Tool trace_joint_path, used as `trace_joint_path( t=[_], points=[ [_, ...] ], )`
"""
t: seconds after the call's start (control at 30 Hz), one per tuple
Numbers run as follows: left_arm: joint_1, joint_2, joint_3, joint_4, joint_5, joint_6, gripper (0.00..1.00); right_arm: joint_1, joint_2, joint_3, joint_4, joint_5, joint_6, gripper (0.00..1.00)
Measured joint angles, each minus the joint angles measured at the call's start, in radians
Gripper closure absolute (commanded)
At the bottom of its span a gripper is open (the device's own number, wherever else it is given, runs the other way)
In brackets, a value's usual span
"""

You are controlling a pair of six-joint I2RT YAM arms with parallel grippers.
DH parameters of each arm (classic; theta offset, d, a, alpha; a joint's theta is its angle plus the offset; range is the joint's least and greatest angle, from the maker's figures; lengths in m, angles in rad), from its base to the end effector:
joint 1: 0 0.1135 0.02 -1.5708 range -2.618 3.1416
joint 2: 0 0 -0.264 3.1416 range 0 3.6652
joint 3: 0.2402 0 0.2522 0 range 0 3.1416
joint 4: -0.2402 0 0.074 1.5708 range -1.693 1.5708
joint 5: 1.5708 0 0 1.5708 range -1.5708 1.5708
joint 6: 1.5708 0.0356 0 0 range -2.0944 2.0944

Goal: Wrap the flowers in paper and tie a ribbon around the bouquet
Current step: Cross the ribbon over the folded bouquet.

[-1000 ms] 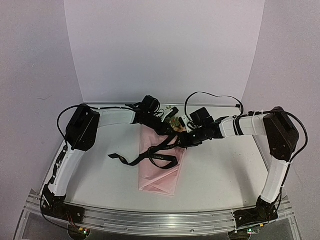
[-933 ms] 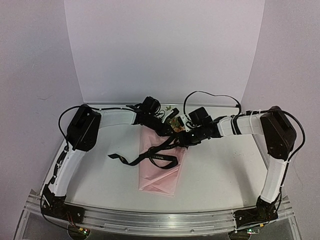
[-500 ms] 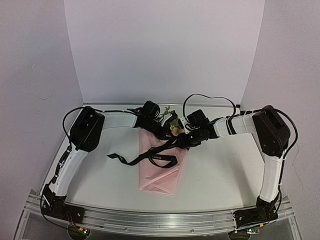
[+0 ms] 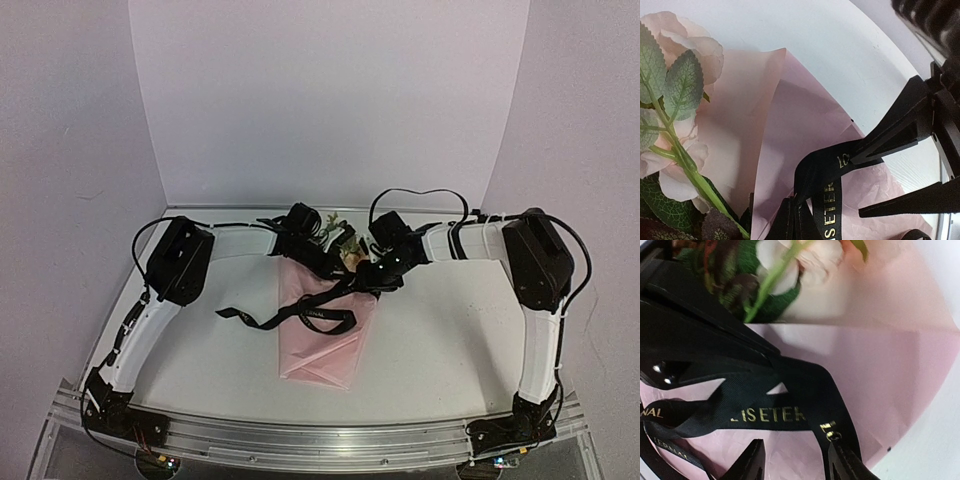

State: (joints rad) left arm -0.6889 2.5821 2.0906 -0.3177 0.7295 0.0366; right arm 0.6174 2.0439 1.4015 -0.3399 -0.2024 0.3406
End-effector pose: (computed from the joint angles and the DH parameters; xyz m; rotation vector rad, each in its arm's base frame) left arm 0.4152 -0.3727 0.1181 1.1922 2.1094 -1.1736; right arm 0.3488 0.2564 0.1592 -0.4455 2.6087 0.6078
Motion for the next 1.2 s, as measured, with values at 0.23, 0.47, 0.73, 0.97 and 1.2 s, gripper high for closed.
trace_joint_path(
  t=[0.23,0.47,0.73,0.97,1.2],
  points=[
    [0.004,0.023,-0.005,0.006,0.058,-0.131,1.0,0.0,0.002,0.009,-0.075,0.004,0.108,0.59],
    [-0.001,-0.04,-0.183,0.154,0.1,-0.328,1.0,0.006,-0.009,-0.038,-0.087,0.005,0.177,0.62],
    [-0.047,-0.109,-0.351,0.301,0.098,-0.511,1.0,0.037,-0.11,-0.144,-0.102,0.031,0.237,0.62],
    [-0.074,-0.123,-0.392,0.344,0.106,-0.55,1.0,0.064,-0.191,-0.144,-0.112,0.014,0.247,0.62],
    [-0.074,-0.123,-0.391,0.328,0.123,-0.527,1.0,0.067,-0.153,-0.102,-0.133,-0.061,0.244,0.62]
  ],
)
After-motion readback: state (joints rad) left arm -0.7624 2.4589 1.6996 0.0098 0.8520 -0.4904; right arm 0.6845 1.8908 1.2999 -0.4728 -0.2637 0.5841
